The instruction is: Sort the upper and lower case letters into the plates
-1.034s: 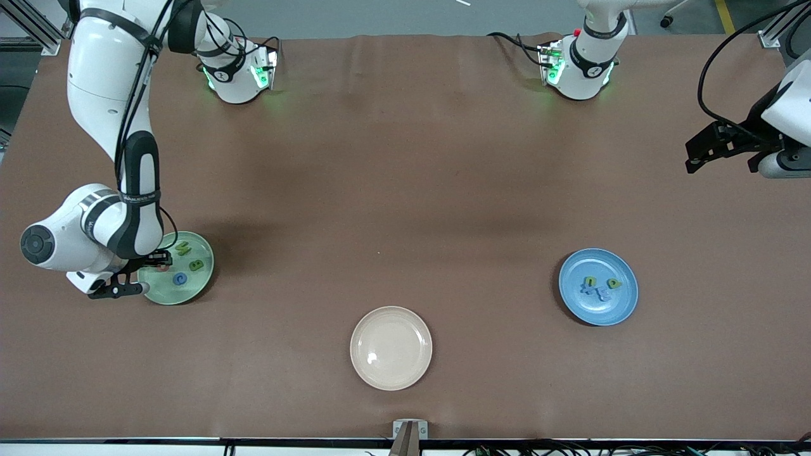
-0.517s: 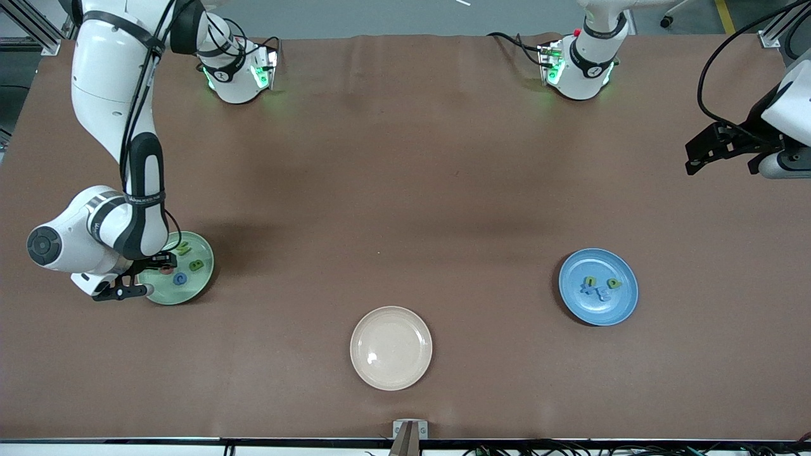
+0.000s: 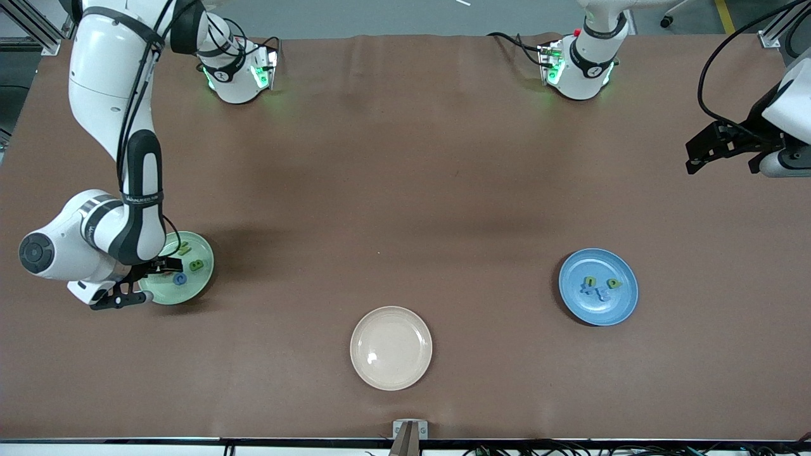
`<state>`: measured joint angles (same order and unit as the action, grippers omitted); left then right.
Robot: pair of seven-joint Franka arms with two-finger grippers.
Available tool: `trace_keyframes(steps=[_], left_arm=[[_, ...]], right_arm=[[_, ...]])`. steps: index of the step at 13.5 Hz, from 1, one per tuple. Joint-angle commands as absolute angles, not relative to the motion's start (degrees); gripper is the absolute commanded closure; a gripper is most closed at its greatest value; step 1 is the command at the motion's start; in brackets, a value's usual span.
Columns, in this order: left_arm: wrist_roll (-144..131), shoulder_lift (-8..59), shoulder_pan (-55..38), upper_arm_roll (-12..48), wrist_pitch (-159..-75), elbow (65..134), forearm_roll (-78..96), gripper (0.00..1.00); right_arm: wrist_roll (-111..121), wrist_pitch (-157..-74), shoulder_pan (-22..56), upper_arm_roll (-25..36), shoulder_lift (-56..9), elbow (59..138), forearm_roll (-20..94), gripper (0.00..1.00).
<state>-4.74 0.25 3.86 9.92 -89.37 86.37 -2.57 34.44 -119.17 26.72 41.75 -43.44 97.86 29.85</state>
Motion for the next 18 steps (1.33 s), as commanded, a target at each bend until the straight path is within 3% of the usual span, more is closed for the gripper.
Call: trace_keyframes(steps=[1,4,6,14,18], left_arm=[[-5.10,-1.85,4.13,9.93,-89.74,88.42,-1.49,0.00],[-5.01,-1.76,4.04,9.93,-89.82,88.42,-1.49,0.00],[-5.10,-1.67,4.04,9.93,-90.09,88.42,-1.49,0.00],[-4.92,-1.84,4.04,9.93,-89.91,88.24,-1.49,0.00],[-4.92,-1.85,4.04,9.93,-89.65,88.24,-1.49,0.00]], right_arm=[[25.79,-114.70,20.87,35.21,-41.93,93.17,21.04,0.00],[14.18,-114.43,5.59,15.36,-35.36,93.16,6.02,0.00],[11.88,-113.12,0.72,9.42,-32.53,93.34,2.91,0.00],[10.64,-102.76,1.93,9.41,-13.83,94.13,2.55,0.00],[4.51,-93.46,5.00,9.40,-7.65,89.75,0.71,0.00]])
